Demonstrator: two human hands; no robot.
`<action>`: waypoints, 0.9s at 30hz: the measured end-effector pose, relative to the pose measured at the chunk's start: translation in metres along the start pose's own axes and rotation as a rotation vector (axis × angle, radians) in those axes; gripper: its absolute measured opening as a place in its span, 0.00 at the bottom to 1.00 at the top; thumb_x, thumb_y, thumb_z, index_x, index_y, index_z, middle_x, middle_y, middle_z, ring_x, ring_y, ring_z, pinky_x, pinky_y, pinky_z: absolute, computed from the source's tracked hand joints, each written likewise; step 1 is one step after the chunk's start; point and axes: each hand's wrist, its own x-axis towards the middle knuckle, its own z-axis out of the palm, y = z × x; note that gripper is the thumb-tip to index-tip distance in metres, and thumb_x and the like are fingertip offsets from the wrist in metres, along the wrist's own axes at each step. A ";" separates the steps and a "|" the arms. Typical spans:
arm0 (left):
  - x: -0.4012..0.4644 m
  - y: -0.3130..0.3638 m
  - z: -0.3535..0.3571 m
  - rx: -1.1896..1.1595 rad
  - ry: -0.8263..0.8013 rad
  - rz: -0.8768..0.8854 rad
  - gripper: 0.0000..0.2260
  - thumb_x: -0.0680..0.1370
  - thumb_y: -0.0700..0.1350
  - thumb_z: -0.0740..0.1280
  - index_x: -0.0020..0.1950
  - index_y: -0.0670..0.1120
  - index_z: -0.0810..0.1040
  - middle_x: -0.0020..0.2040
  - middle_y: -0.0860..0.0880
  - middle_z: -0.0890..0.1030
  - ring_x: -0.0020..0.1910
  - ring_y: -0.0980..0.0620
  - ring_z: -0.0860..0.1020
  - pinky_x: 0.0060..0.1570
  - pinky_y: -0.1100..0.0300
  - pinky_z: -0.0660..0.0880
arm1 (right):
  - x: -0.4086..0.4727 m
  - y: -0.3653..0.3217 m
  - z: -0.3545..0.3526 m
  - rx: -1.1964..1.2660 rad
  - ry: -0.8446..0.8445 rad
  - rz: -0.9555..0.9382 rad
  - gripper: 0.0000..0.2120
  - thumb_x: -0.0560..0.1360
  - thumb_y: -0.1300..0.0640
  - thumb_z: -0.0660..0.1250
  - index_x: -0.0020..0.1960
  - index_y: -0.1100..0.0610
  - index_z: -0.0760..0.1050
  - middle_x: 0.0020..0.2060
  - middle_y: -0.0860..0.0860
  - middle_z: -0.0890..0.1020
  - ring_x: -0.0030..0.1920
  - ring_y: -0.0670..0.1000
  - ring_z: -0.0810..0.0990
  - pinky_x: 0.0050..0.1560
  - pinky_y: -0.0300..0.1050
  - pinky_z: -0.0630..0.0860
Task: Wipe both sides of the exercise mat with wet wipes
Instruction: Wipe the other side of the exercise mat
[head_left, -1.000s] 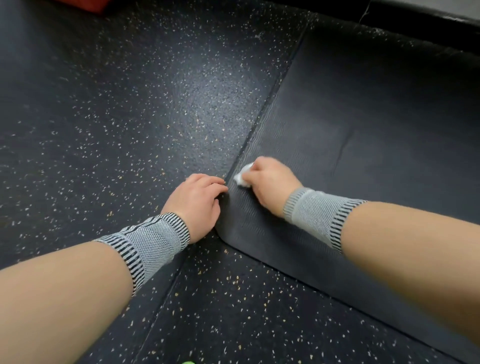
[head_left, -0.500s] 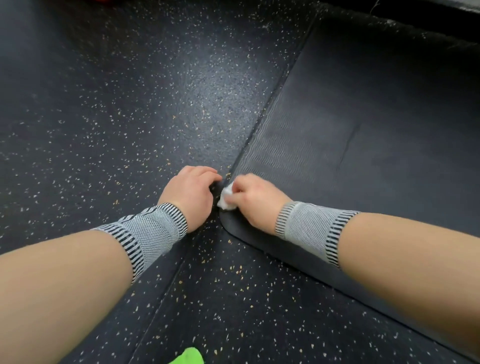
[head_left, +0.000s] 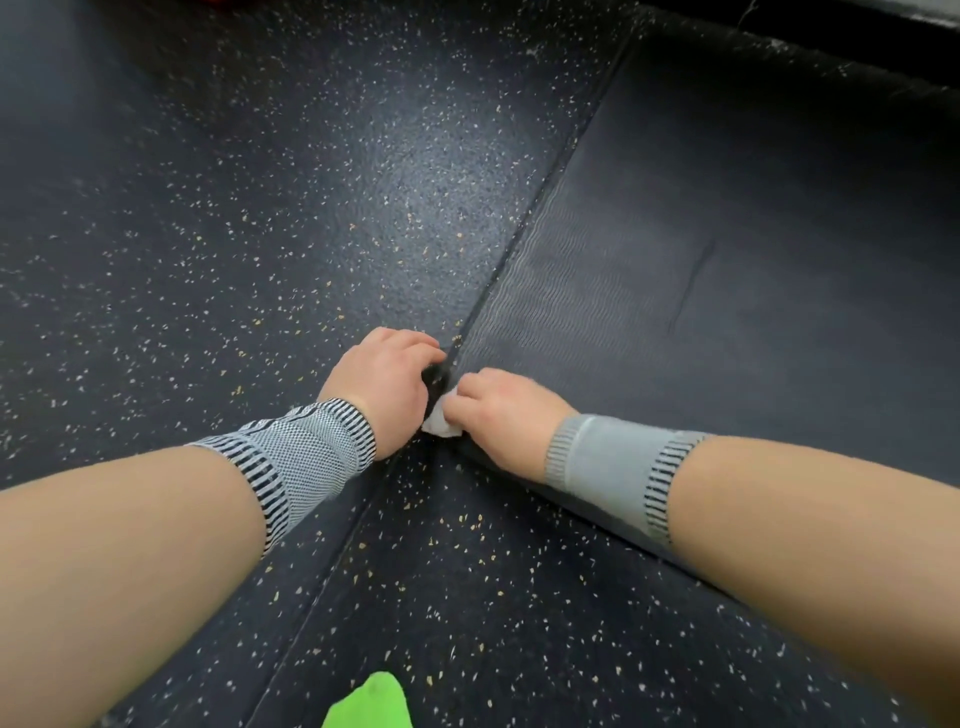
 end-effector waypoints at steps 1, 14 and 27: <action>-0.001 0.001 0.000 0.005 0.000 0.005 0.19 0.79 0.38 0.59 0.69 0.47 0.75 0.71 0.53 0.72 0.69 0.50 0.66 0.71 0.55 0.62 | 0.003 0.011 -0.002 -0.034 0.013 0.033 0.09 0.75 0.64 0.62 0.54 0.59 0.75 0.50 0.57 0.75 0.50 0.59 0.74 0.48 0.52 0.71; -0.006 0.008 -0.002 0.047 -0.042 0.026 0.21 0.79 0.38 0.58 0.71 0.49 0.73 0.72 0.54 0.70 0.70 0.50 0.65 0.71 0.54 0.63 | -0.016 0.014 0.007 -0.095 -0.078 0.013 0.08 0.71 0.63 0.68 0.50 0.58 0.78 0.45 0.56 0.74 0.46 0.58 0.75 0.44 0.49 0.75; 0.001 0.034 -0.001 0.077 -0.066 0.116 0.20 0.80 0.40 0.57 0.72 0.49 0.72 0.73 0.55 0.69 0.71 0.51 0.64 0.71 0.54 0.62 | -0.057 0.029 0.009 0.017 0.140 0.246 0.06 0.66 0.65 0.72 0.41 0.60 0.77 0.38 0.57 0.74 0.35 0.59 0.76 0.33 0.43 0.67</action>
